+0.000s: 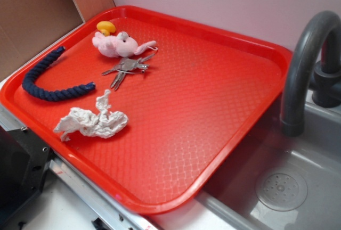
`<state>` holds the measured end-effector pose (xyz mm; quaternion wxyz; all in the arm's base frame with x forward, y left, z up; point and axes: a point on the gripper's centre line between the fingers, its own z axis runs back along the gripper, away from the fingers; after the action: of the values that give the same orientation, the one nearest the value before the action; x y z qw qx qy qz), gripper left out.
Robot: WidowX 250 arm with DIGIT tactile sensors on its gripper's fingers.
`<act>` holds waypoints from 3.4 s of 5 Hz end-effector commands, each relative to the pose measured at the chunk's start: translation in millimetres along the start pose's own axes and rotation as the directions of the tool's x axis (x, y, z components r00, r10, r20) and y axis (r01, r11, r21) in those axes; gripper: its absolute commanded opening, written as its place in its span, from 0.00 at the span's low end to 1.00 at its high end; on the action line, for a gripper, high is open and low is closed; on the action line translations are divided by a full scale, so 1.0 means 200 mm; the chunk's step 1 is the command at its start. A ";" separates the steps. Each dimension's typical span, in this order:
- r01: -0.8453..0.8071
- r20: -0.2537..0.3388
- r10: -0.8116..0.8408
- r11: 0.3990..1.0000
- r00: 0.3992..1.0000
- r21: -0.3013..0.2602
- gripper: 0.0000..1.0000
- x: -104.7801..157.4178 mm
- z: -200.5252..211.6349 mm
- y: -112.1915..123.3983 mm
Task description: Grab the yellow duck.
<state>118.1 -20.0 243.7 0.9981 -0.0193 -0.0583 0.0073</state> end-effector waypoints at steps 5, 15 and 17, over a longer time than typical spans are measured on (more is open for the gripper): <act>-0.782 0.236 0.766 0.622 0.598 -0.038 1.00 0.32 -0.51 0.47; -0.866 0.382 0.782 0.482 0.493 0.130 0.00 0.86 -1.15 0.91; -0.871 0.365 0.795 0.479 0.485 0.112 0.00 0.82 -1.12 0.84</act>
<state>305.2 137.1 16.5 0.8406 0.1020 -0.1523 0.5097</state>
